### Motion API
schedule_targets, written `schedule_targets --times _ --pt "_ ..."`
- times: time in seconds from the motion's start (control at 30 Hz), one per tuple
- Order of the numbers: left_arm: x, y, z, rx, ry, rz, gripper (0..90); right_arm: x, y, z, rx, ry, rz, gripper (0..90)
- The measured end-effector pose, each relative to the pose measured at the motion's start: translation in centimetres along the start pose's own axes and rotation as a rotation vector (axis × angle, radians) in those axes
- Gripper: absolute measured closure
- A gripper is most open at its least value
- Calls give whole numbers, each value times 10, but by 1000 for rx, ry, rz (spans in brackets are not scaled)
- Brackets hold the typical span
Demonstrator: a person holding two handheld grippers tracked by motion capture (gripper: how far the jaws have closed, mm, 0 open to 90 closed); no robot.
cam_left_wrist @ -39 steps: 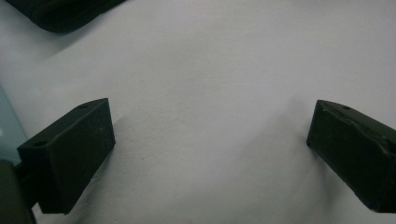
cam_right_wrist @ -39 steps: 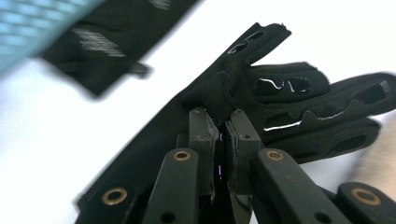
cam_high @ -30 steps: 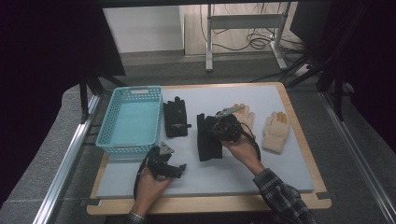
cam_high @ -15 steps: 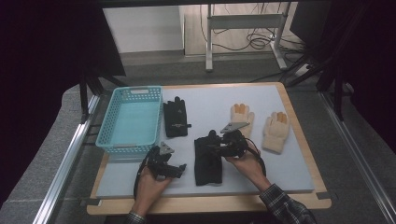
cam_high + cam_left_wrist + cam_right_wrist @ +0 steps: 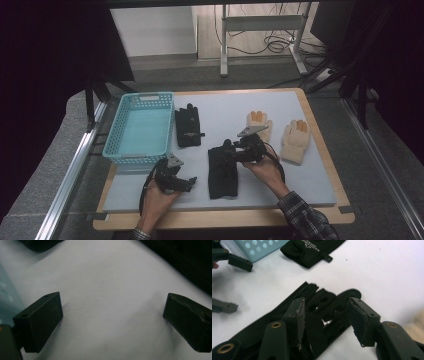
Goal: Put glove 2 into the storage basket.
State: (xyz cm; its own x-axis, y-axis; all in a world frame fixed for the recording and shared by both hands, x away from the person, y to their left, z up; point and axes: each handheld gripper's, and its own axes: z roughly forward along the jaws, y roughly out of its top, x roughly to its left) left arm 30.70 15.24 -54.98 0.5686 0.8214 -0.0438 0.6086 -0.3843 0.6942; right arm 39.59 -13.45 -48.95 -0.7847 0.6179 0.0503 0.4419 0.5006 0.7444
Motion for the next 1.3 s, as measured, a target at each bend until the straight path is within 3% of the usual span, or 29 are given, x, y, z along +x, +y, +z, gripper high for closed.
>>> schedule_targets --times 0.23,0.33,0.4,0.47,0.63,0.87,1.07,1.1,1.13,1.2,1.3 --pt "3 -3 -2 2 0 -4 24 -1 22 24 6 5 -22 447" --pt "3 -4 -2 -2 2 -4 25 -2 38 44 31 17 -42 588" --pt "3 -4 -2 -2 2 -5 25 -2 40 48 41 11 -52 608" --pt "3 -4 -2 -4 1 -7 26 -3 52 64 60 2 -79 663" --pt "3 -4 -2 -5 1 -9 27 -10 71 91 64 47 -63 668" --pt "3 -4 -2 -7 0 -11 28 -14 82 123 105 64 -79 664" --pt "3 -4 -2 -7 0 -11 28 -14 81 138 139 75 -99 680" --pt "3 -4 -2 -7 0 -11 28 -11 80 140 135 44 -128 771" --pt "3 -4 -2 -7 0 -11 28 -10 80 139 140 32 -127 784" --pt "3 -4 -2 -7 -1 -11 28 -11 81 138 146 61 -118 888" --pt "3 -4 -2 -7 0 -11 28 -6 80 137 162 47 -129 890"
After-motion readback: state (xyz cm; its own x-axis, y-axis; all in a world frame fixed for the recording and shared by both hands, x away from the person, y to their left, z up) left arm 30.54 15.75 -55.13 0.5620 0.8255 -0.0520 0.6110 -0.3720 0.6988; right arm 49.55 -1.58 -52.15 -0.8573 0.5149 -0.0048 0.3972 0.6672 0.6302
